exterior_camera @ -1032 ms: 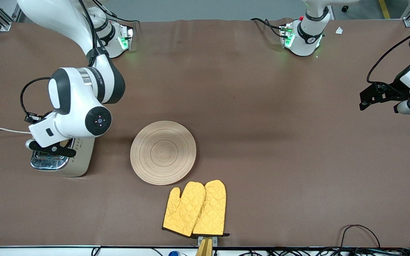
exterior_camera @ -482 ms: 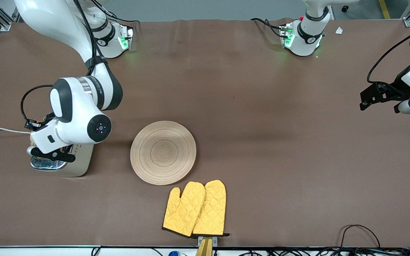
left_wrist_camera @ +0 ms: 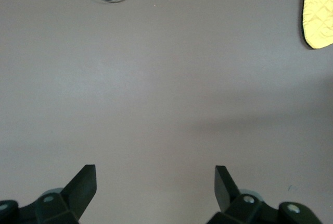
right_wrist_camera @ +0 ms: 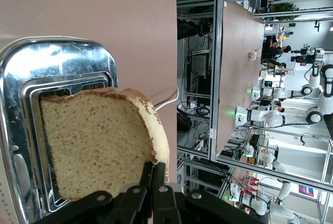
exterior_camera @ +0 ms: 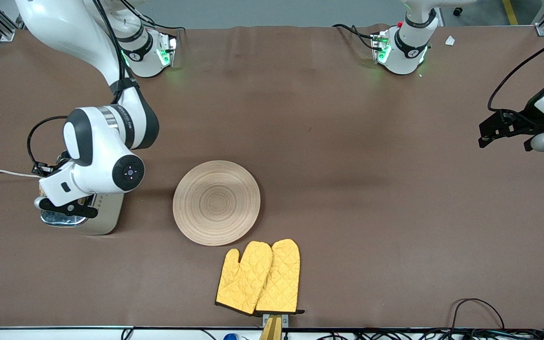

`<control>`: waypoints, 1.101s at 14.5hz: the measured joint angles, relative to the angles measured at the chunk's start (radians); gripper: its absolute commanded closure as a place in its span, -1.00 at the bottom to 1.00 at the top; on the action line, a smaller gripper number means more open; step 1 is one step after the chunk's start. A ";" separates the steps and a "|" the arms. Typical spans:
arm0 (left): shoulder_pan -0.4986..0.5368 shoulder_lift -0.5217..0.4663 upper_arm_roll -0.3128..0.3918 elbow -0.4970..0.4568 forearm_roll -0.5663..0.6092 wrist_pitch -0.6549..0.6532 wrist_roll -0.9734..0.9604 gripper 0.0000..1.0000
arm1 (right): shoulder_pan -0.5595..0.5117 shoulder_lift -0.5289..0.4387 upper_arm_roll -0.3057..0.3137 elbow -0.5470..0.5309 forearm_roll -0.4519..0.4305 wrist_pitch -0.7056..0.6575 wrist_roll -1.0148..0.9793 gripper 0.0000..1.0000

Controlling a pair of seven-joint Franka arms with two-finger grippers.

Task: Move plate and put bread in toaster
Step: 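Lower the bread into the toaster slot with the right gripper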

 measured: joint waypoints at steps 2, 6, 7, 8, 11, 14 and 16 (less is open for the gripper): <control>0.000 0.000 0.001 0.000 0.000 0.000 0.000 -1.00 | 0.000 0.003 0.000 -0.011 0.000 0.003 0.006 0.99; 0.000 0.000 0.001 -0.001 0.000 0.000 0.000 -1.00 | 0.001 0.013 0.002 -0.065 0.000 0.037 0.080 0.99; 0.000 0.000 0.001 -0.001 0.000 0.000 0.000 -1.00 | 0.001 0.016 0.003 -0.076 0.000 0.044 0.095 0.99; 0.000 0.000 0.001 -0.001 0.000 0.000 0.000 -1.00 | 0.001 0.018 0.003 -0.082 0.000 0.047 0.101 0.99; 0.000 0.000 0.001 -0.002 0.000 0.000 -0.001 -1.00 | 0.001 0.027 0.003 -0.093 0.001 0.061 0.106 0.99; 0.000 0.000 0.002 -0.002 0.000 0.000 -0.030 -1.00 | -0.006 0.033 0.003 -0.120 0.018 0.074 0.112 0.96; 0.000 0.000 0.002 -0.002 0.000 0.000 -0.047 -1.00 | -0.012 0.038 0.002 -0.136 0.034 0.092 0.114 0.48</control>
